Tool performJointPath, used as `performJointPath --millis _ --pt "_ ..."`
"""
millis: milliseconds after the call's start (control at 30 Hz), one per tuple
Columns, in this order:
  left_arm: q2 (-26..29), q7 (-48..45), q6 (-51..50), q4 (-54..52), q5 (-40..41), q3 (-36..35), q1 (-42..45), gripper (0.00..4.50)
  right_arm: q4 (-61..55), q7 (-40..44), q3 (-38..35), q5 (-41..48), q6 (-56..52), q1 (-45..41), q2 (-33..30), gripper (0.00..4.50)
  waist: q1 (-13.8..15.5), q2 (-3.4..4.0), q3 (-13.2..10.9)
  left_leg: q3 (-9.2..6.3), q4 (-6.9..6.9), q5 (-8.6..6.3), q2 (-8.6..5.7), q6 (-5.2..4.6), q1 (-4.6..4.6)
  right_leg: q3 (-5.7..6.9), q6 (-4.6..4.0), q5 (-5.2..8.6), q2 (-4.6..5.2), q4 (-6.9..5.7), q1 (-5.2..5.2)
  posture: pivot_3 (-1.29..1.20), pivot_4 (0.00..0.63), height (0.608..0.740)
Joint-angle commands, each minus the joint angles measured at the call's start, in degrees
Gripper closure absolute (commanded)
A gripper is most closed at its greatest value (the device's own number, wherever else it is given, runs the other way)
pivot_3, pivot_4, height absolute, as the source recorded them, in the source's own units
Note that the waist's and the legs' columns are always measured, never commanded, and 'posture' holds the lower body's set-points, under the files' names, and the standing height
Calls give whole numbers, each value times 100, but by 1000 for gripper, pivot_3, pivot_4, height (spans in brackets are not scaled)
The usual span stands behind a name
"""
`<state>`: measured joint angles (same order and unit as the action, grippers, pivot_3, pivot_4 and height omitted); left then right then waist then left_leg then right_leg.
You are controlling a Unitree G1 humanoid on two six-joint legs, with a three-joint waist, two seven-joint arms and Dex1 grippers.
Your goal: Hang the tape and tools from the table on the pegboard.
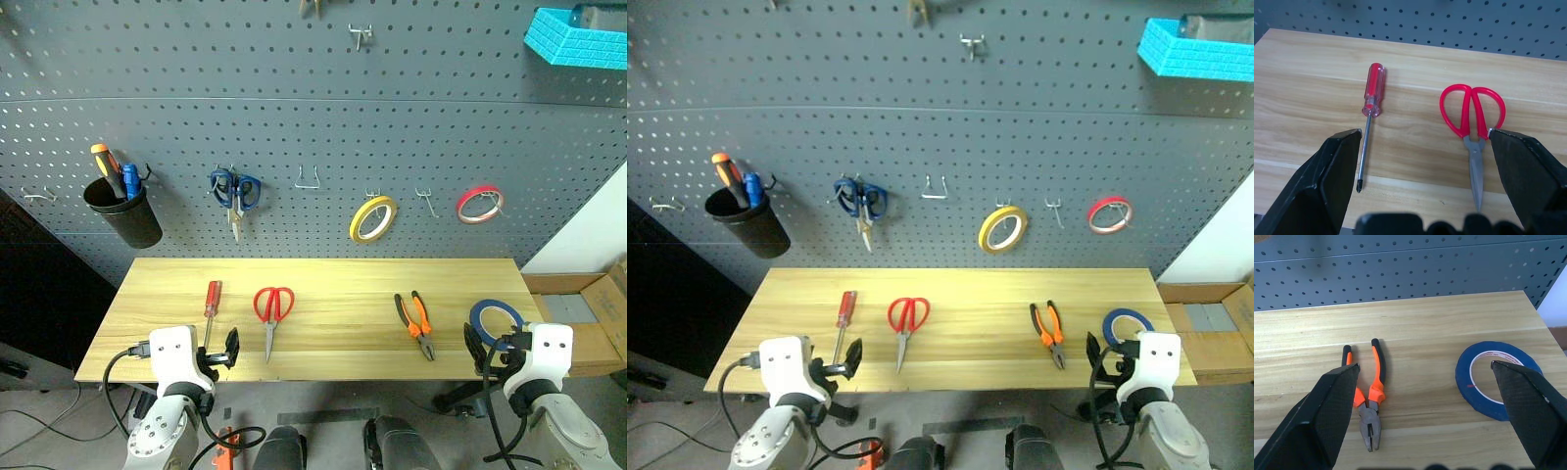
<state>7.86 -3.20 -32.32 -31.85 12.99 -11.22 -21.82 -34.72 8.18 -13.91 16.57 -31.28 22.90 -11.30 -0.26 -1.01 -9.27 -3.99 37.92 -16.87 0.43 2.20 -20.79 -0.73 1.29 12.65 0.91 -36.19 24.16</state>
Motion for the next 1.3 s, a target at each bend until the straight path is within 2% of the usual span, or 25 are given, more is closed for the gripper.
performJointPath --millis 33,967,1167,1300 --pt "75 22 -32 -313 -70 -7 21 47 -250 -30 -36 11 -7 -47 -34 0 0 0 0 0 0 0 0 0 0 0 0 0 0 0 0 34 148 740" --pt "51 22 9 -306 -36 -135 44 47 -130 12 -109 9 -11 -161 -124 0 0 0 -13 -1 0 0 3 0 1 0 0 0 0 1 2 37 157 740" --pt "276 -260 -39 -127 115 -289 43 47 309 160 -216 -131 -181 -459 -620 0 -14 -4 -58 -1 0 0 3 0 1 0 0 0 0 2 2 11 173 740" --pt "629 -923 88 256 347 -70 578 47 966 561 -330 17 -220 -747 -1072 0 -12 -12 -135 2 5 0 -3 -1 4 2 0 0 0 1 2 -20 192 740"
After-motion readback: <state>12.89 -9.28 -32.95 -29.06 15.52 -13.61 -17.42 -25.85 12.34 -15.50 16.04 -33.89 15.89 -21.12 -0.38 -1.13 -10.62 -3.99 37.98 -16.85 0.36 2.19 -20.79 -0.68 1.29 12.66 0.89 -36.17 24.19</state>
